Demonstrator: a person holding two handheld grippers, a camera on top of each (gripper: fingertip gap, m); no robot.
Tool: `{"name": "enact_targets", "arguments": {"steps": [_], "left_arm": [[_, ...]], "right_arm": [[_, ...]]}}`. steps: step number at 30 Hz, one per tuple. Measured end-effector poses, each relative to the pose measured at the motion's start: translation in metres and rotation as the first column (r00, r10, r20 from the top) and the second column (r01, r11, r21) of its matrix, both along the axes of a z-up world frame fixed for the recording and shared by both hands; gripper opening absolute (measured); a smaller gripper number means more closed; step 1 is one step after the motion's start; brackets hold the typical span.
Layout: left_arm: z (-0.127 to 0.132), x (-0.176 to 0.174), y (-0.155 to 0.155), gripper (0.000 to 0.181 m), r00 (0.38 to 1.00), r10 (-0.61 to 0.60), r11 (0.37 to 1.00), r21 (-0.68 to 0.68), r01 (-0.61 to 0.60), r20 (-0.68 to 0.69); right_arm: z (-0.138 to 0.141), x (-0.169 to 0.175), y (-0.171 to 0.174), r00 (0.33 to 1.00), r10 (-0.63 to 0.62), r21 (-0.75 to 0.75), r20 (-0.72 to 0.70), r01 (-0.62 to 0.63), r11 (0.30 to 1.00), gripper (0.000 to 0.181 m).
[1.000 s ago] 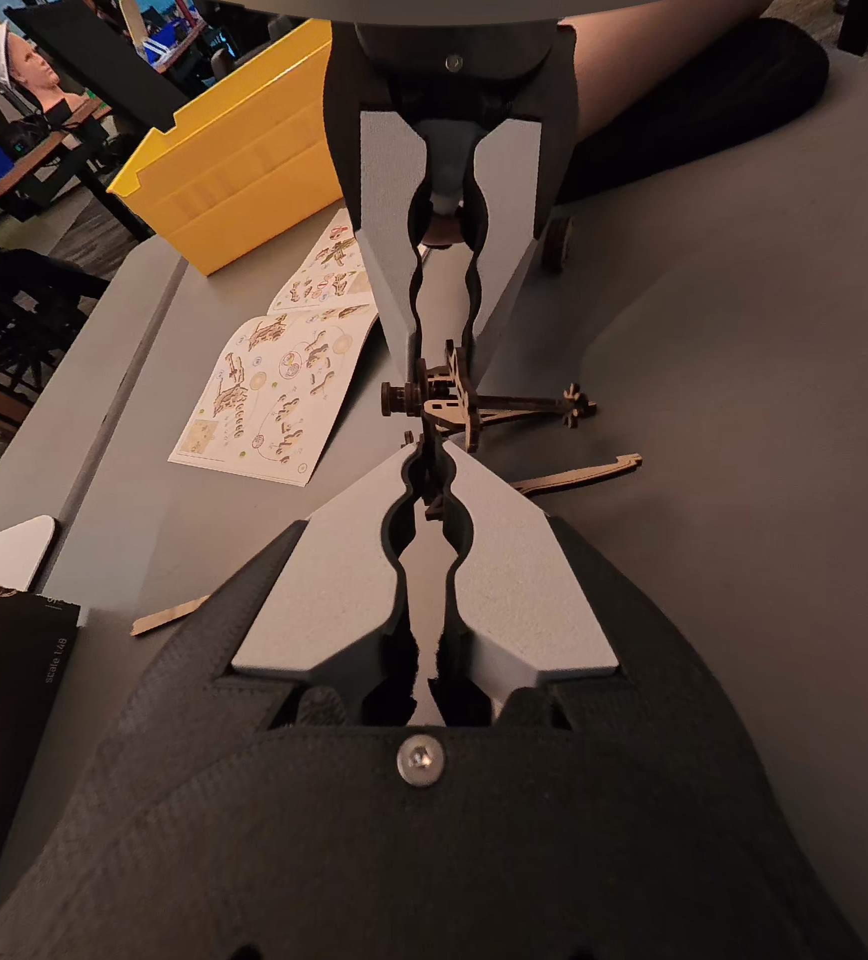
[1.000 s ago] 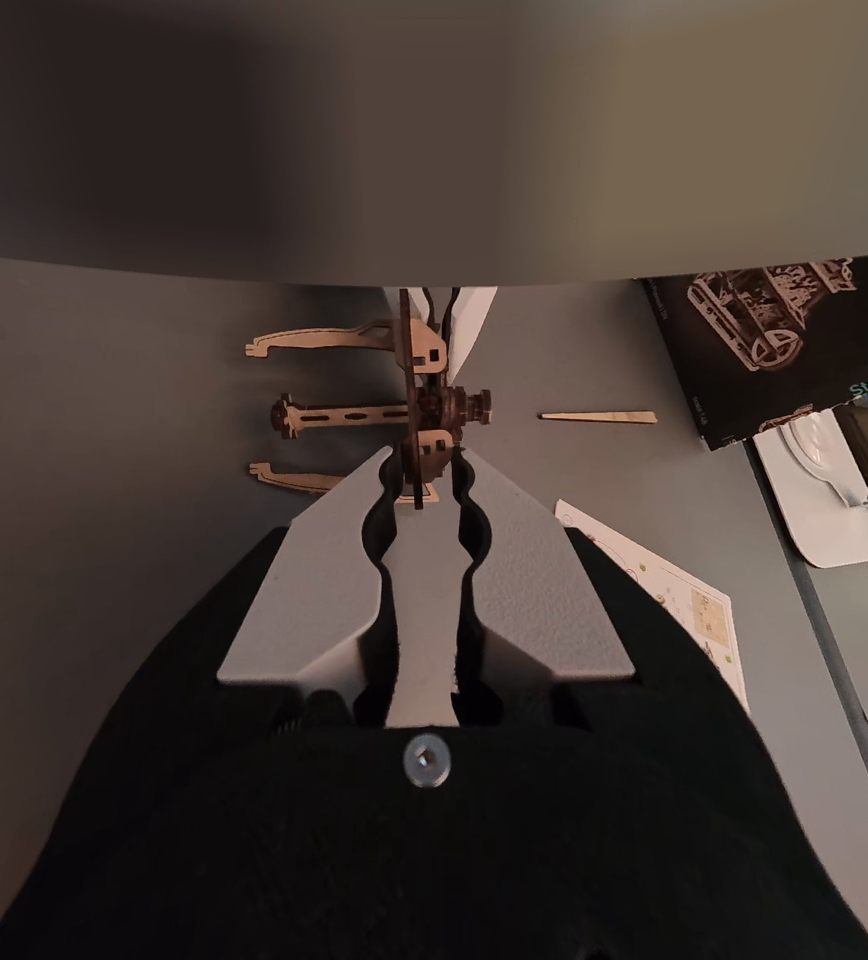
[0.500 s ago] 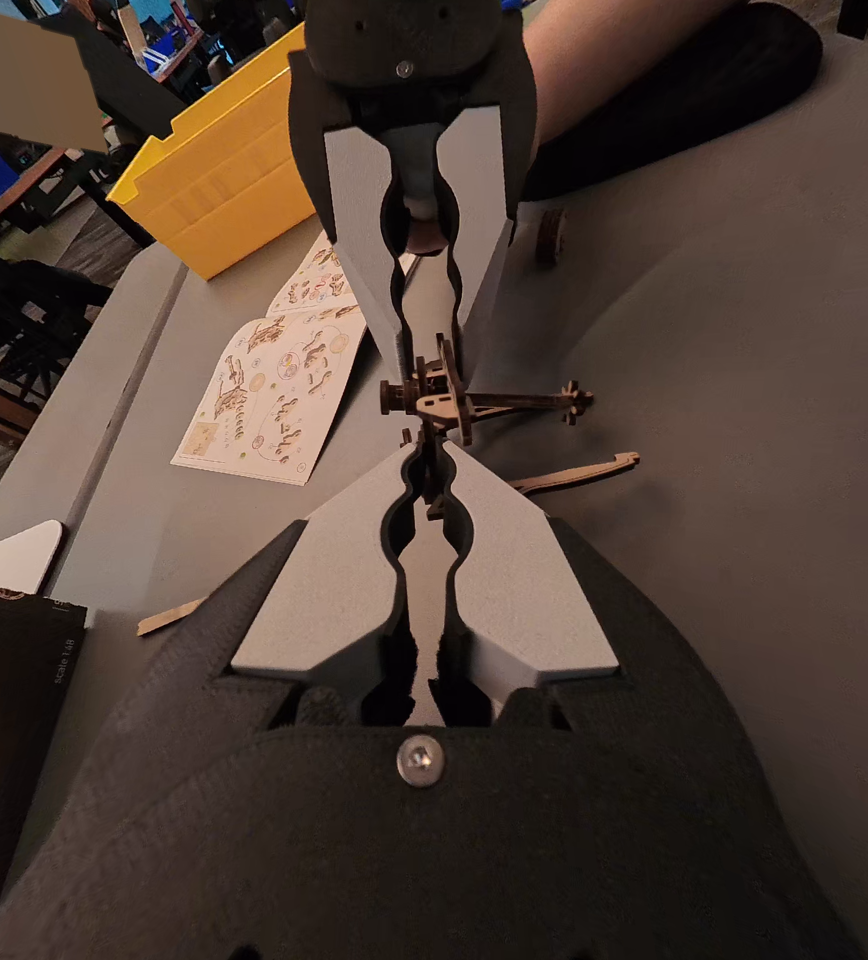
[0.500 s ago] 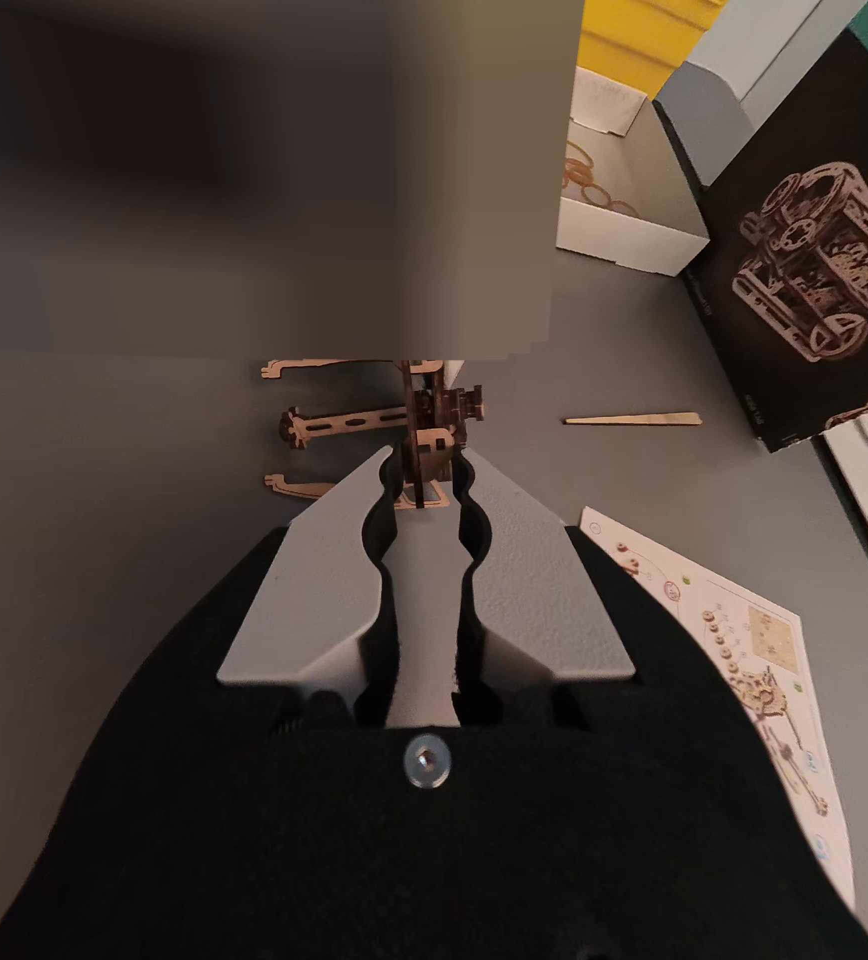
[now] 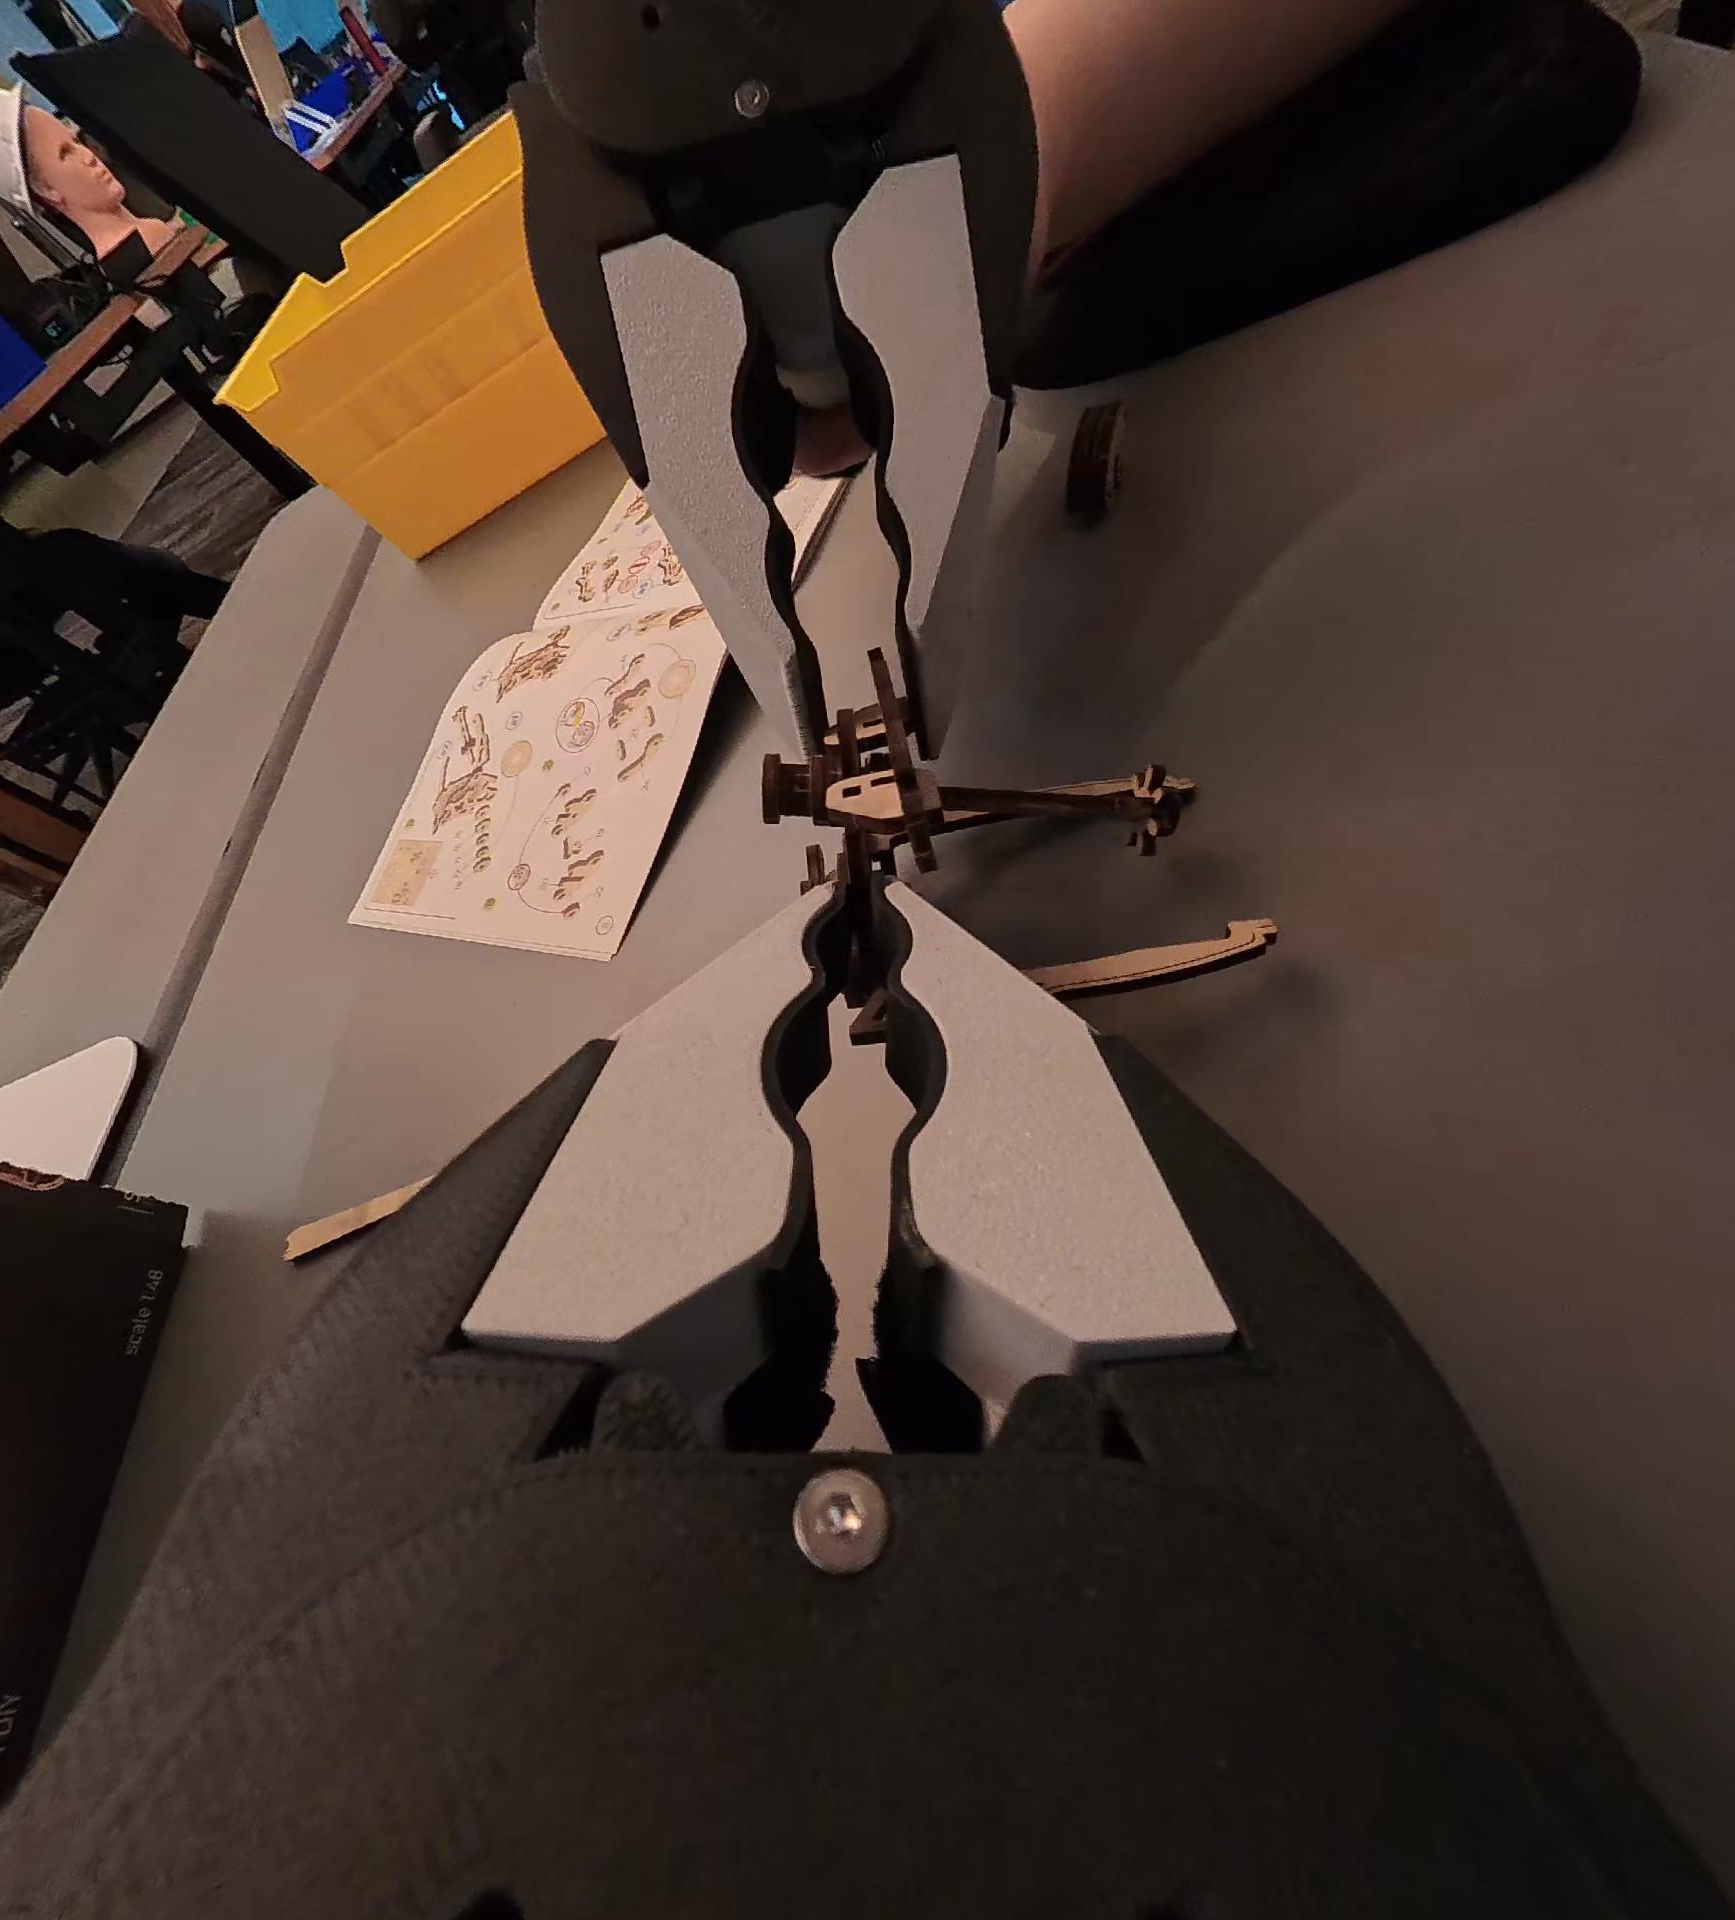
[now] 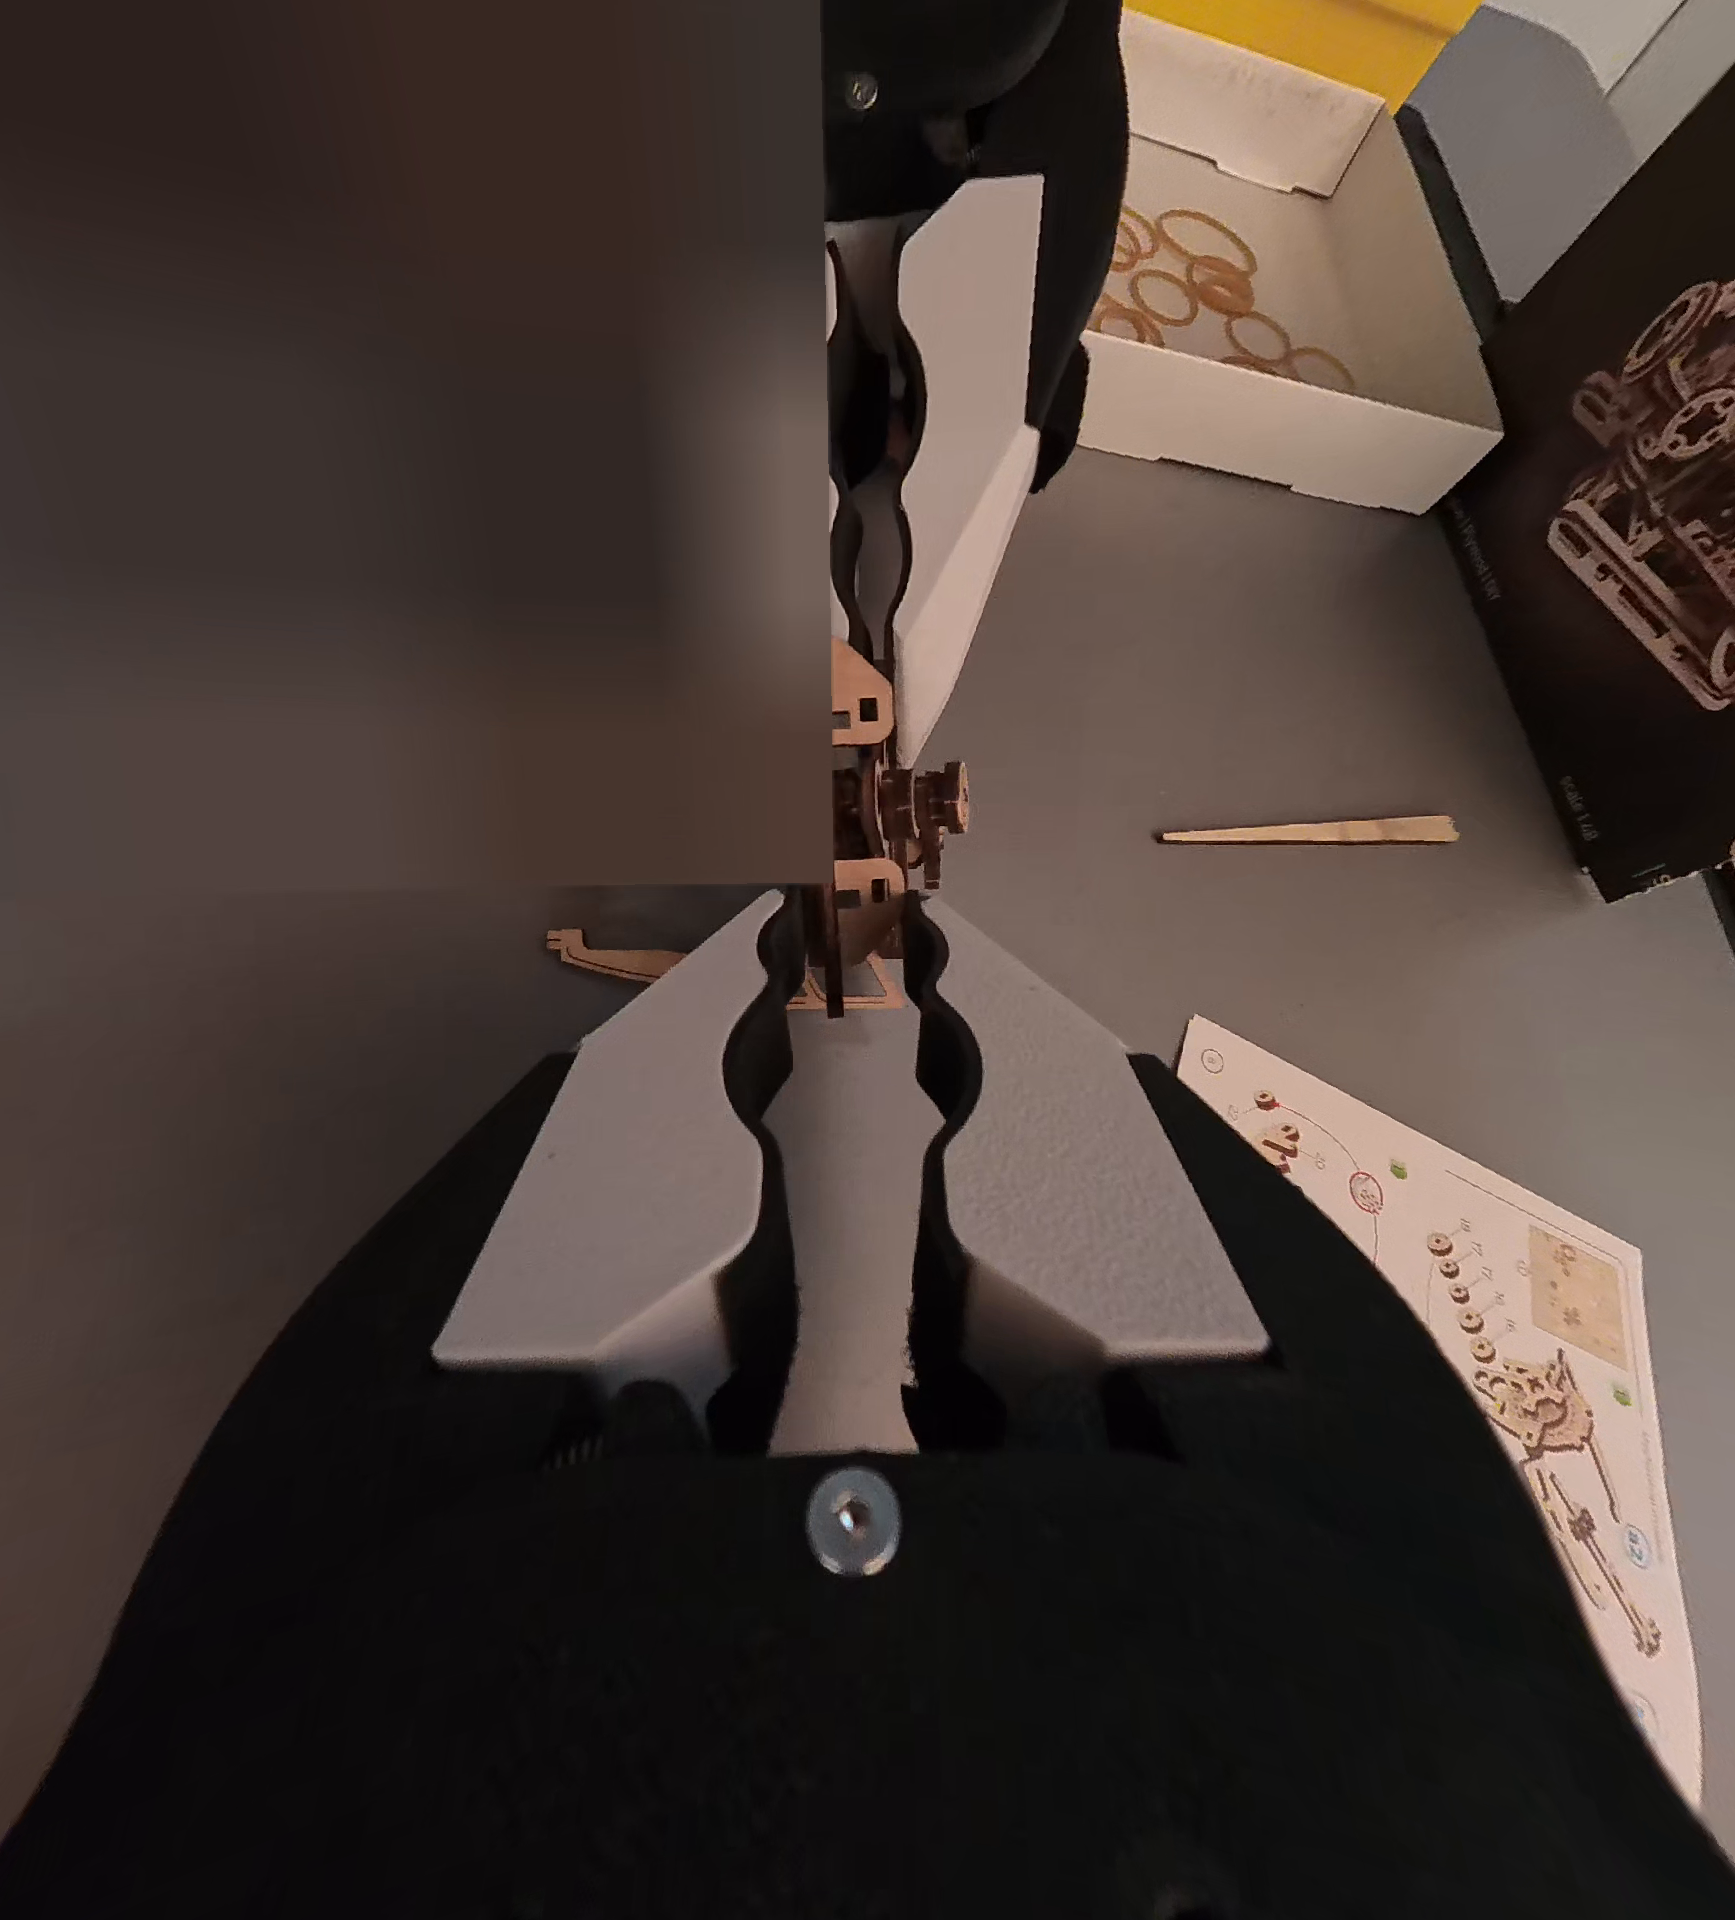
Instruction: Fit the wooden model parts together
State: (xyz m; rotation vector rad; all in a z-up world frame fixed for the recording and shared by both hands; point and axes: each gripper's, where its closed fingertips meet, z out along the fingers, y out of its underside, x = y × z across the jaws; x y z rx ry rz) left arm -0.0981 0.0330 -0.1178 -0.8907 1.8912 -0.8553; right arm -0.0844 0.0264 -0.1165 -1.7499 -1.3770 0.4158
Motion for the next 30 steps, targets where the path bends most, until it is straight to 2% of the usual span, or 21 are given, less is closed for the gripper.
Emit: {"name": "enact_targets", "arguments": {"steps": [5,11,16,21,26,30], "left_arm": [[0.0000,0.0011,-0.0004,0.000,1.000,0.010,1.000,-0.010,-0.010,-0.003],[0.0001,0.0009,0.0002,0.000,1.000,0.012,1.000,-0.012,-0.012,-0.003],[-0.0019,0.0021,0.0016,0.001,0.999,0.039,0.998,0.056,-0.040,0.021],[-0.0018,0.0016,0.0027,0.000,0.999,0.036,0.999,-0.006,-0.036,-0.014],[-0.0022,0.0017,0.0020,0.000,0.999,0.039,0.999,0.022,-0.039,0.001],[-0.0020,0.0017,0.0024,0.000,0.999,0.041,0.999,0.019,-0.041,-0.001]], "right_arm": [[-0.0021,0.0014,-0.0014,0.999,-0.018,0.053,0.049,0.015,0.998,0.017],[-0.0021,0.0010,-0.0007,0.999,-0.032,0.001,0.014,0.032,0.999,0.017],[-0.0025,0.0006,0.0010,0.998,-0.046,0.033,0.043,0.045,0.998,0.017],[-0.0038,0.0000,0.0022,0.997,-0.060,0.051,0.042,0.058,0.997,0.017],[-0.0050,0.0008,0.0025,0.992,-0.080,0.150,0.099,0.064,0.987,0.017],[-0.0055,0.0013,0.0028,0.984,-0.098,0.112,0.145,0.082,0.990,0.017]]}}
